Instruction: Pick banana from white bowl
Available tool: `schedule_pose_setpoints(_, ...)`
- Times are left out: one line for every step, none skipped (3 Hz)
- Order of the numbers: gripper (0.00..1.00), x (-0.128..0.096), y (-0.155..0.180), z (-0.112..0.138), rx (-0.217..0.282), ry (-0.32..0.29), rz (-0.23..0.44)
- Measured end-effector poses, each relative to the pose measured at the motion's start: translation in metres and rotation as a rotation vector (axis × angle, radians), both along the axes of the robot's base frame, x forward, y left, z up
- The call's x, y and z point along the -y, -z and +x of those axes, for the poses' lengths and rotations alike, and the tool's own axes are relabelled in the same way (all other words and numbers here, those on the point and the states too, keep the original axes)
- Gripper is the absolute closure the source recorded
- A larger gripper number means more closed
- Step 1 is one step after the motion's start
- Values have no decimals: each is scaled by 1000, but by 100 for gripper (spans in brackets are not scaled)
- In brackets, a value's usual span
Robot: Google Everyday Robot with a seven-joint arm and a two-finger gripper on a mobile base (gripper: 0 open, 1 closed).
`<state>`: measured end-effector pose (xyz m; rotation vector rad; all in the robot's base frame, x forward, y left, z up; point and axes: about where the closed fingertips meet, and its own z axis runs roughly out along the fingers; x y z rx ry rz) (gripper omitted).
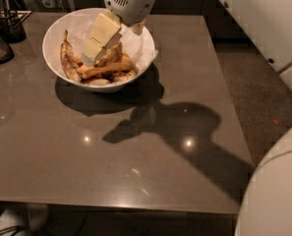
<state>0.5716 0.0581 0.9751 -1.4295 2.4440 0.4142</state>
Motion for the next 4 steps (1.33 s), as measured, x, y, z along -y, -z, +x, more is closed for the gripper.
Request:
schedule_pose_setpoints(0,-3,-2,2,13,2,11)
schedule_pose_setpoints(0,0,-6,7,33,40,47)
schedule_pose_setpoints(0,10,-9,16,65,144,57)
schedule_pose_setpoints(0,13,-9,20,88,231,39)
